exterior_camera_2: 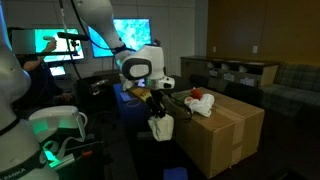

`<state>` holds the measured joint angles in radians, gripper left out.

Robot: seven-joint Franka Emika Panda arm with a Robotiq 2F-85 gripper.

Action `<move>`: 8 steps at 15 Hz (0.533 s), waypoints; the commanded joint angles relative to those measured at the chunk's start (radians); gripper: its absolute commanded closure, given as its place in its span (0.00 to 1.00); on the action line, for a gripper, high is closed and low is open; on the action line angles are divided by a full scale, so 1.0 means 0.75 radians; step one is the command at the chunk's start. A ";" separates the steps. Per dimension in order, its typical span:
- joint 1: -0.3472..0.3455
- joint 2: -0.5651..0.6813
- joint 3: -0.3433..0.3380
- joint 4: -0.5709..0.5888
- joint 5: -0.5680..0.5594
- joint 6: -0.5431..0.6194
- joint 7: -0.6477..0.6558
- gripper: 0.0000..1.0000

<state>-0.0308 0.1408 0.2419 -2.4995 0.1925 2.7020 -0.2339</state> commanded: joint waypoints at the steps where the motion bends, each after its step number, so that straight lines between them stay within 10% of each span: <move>1: 0.037 -0.200 -0.032 0.020 0.117 -0.123 -0.048 0.97; 8: 0.106 -0.380 -0.167 0.188 0.080 -0.309 0.022 0.97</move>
<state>0.0200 -0.1004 0.1612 -2.4163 0.2544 2.5321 -0.2386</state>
